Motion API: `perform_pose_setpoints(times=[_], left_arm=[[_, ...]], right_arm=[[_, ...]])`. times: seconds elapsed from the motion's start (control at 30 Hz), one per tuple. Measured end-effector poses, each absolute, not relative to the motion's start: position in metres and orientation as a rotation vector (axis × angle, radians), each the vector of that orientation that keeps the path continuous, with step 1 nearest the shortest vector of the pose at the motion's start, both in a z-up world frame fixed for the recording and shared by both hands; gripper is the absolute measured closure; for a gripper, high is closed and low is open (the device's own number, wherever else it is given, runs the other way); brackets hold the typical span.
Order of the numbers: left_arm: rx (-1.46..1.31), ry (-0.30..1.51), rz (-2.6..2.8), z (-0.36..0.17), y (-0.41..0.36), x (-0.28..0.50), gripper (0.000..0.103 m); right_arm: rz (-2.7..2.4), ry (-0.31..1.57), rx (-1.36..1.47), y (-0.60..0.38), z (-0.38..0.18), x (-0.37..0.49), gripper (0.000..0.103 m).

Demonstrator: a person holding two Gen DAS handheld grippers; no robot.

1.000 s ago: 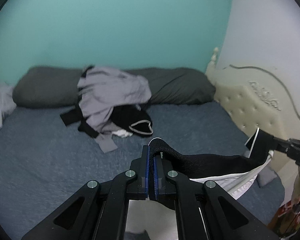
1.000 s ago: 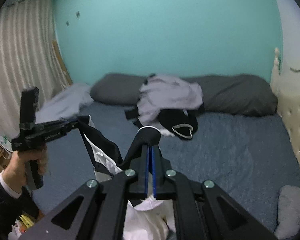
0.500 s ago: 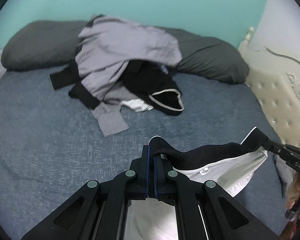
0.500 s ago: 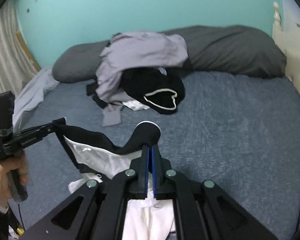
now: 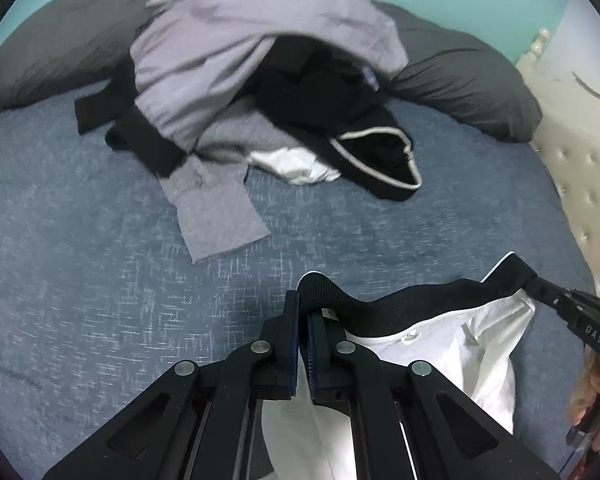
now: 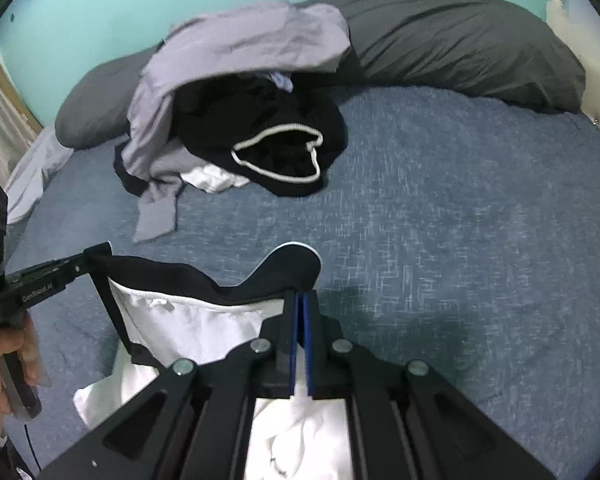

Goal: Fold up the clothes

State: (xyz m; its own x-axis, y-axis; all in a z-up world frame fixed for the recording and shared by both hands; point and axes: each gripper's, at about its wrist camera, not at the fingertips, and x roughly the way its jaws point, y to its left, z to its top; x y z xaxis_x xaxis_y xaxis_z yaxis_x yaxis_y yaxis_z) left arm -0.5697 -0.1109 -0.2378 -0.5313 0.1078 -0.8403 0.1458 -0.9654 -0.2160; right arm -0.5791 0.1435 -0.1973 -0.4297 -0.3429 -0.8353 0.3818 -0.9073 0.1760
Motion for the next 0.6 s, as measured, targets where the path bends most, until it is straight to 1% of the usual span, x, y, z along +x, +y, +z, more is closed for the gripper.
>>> perform_pose_setpoints(times=[0.17,0.3,0.6], left_arm=[[1.551,0.434,-2.646,-0.266,-0.119,-0.579,0.100],[1.560,0.440,-2.635,-0.276,-0.123,-0.580,0.100],[1.573,0.443,-2.627,-0.294,-0.128,-0.579,0.099]], right_arm=[[-2.315,0.061,1.432,0.130,-0.234,-0.590,0.101],[-2.306,0.053,1.466,0.125,-0.256,-0.597,0.101],[-2.292,-0.033,1.424,0.140,-0.258,-0.614,0.101]])
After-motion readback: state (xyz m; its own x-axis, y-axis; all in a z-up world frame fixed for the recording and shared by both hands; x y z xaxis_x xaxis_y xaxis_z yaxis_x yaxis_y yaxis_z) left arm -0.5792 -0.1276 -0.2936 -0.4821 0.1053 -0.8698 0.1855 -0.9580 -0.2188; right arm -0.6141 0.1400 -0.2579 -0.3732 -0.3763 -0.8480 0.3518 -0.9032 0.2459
